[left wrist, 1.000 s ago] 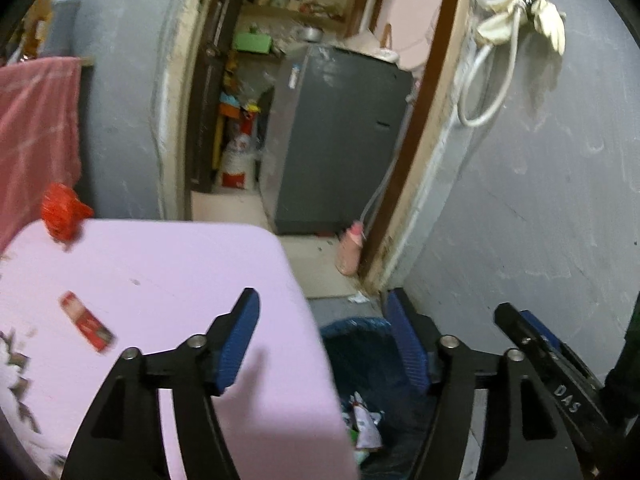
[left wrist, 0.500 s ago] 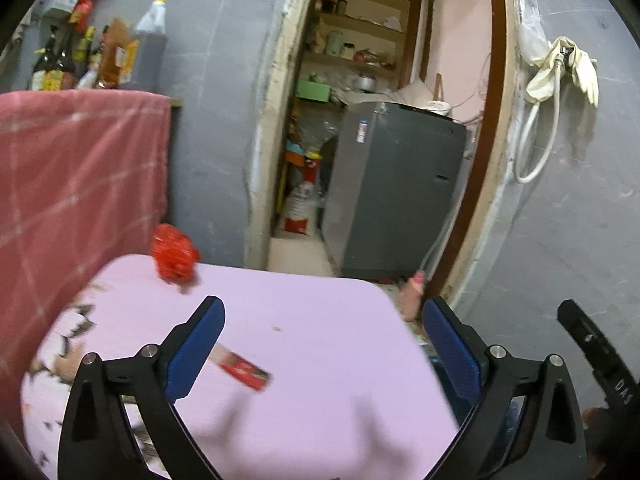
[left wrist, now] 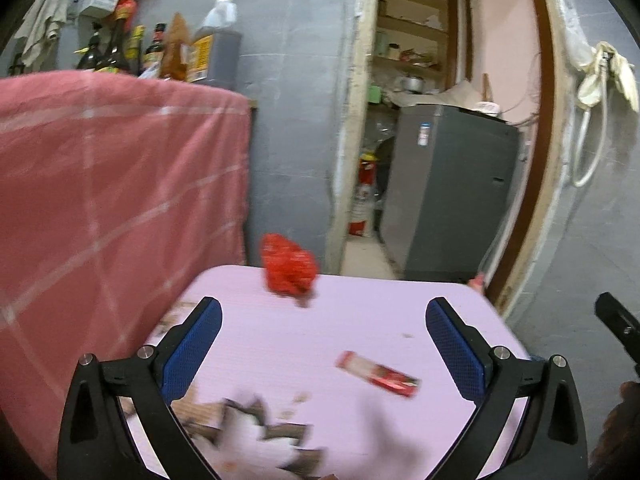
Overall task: Collect trash
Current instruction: 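Move both tools back over the table, then grasp the red plastic bag with the left gripper while the right grasps the red-white packet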
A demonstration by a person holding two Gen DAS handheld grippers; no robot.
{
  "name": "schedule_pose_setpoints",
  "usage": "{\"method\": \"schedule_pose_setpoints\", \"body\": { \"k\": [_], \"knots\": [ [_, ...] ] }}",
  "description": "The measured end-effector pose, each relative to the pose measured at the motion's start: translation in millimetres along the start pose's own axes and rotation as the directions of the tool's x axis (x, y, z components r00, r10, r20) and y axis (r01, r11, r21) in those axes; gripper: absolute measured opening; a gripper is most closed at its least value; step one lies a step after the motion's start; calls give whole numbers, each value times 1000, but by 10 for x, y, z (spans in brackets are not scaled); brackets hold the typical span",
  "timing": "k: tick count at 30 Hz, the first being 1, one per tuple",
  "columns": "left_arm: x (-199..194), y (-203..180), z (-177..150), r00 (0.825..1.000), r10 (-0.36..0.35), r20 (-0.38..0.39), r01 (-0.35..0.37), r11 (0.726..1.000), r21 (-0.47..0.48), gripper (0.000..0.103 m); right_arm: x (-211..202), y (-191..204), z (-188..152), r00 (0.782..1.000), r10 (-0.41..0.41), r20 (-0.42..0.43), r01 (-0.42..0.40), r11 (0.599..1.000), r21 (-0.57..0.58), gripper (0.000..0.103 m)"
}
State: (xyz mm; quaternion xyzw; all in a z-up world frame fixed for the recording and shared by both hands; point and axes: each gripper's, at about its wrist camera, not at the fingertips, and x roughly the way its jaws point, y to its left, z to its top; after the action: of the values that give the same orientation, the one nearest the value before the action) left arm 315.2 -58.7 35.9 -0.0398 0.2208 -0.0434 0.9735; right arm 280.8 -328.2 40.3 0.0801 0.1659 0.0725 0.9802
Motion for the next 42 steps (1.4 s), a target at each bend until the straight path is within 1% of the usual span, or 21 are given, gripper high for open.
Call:
{"method": "schedule_pose_setpoints", "body": {
  "k": [4, 7, 10, 13, 14, 15, 18, 19, 20, 21, 22, 24, 25, 28, 31, 33, 34, 36, 38, 40, 42],
  "knots": [
    [88, 278, -19, 999, 35, -15, -35, 999, -19, 100, 181, 209, -22, 998, 45, -47, -47, 998, -36, 103],
    [201, 462, -27, 998, 40, -46, -42, 998, -40, 100, 364, 355, -68, 992, 67, -106, -74, 995, -70, 103],
    [338, 621, -19, 996, 24, -85, -30, 998, -61, 100, 572, 476, -135, 979, 73, -190, -94, 990, -103, 103],
    [479, 743, -18, 991, 13, -130, -24, 996, -89, 100, 779, 559, -200, 959, 92, -269, -128, 985, -116, 103],
    [529, 787, -18, 990, 15, -143, -29, 994, -101, 100, 857, 588, -223, 950, 92, -298, -134, 983, -125, 103],
    [571, 818, -14, 988, 21, -152, -38, 993, -111, 100, 942, 619, -254, 937, 98, -335, -149, 980, -130, 103],
    [672, 923, -16, 983, 35, -181, -60, 989, -135, 100, 1165, 698, -341, 894, 120, -432, -196, 971, -135, 94],
    [699, 944, -15, 981, 41, -190, -68, 988, -139, 100, 1218, 727, -362, 883, 122, -453, -206, 968, -142, 87],
    [736, 975, -19, 978, 44, -202, -75, 987, -145, 100, 1289, 771, -397, 867, 120, -484, -220, 963, -156, 85],
    [770, 1004, -22, 976, 47, -214, -81, 985, -150, 100, 1341, 808, -423, 856, 117, -503, -228, 959, -166, 84],
    [794, 1023, -19, 973, 50, -224, -86, 984, -155, 100, 1405, 854, -455, 839, 118, -531, -245, 954, -174, 82],
    [846, 1078, -32, 969, 47, -243, -90, 982, -166, 100, 1486, 910, -505, 810, 122, -573, -269, 947, -177, 76],
    [868, 1099, -36, 967, 42, -252, -88, 981, -171, 100, 1532, 947, -536, 794, 122, -595, -282, 942, -184, 72],
    [925, 1123, -28, 963, 36, -268, -84, 982, -170, 100, 1617, 1051, -592, 772, 97, -628, -297, 929, -221, 64],
    [961, 1112, -18, 961, 19, -276, -69, 983, -171, 100, 1669, 1115, -668, 746, 93, -659, -323, 917, -235, 51],
    [991, 1113, -5, 961, -9, -278, -44, 982, -182, 100, 1638, 1137, -688, 759, 64, -648, -317, 906, -281, 47],
    [1010, 1106, 1, 961, -22, -276, -31, 982, -186, 100, 1636, 1137, -689, 759, 64, -648, -317, 905, -283, 42],
    [1061, 1082, 12, 958, -36, -284, -18, 983, -184, 100, 1647, 1108, -676, 759, 63, -648, -311, 910, -276, 36],
    [1094, 1050, 19, 955, -56, -290, 2, 983, -184, 100, 1670, 1067, -659, 764, 57, -643, -301, 913, -276, 26],
    [1128, 1007, 48, 956, -63, -287, 12, 984, -176, 100, 1718, 1011, -631, 766, 50, -640, -284, 921, -267, 23],
    [1153, 944, 80, 959, -65, -277, 23, 988, -151, 100, 1796, 943, -590, 771, 36, -635, -254, 933, -255, 23]
  ]
}}
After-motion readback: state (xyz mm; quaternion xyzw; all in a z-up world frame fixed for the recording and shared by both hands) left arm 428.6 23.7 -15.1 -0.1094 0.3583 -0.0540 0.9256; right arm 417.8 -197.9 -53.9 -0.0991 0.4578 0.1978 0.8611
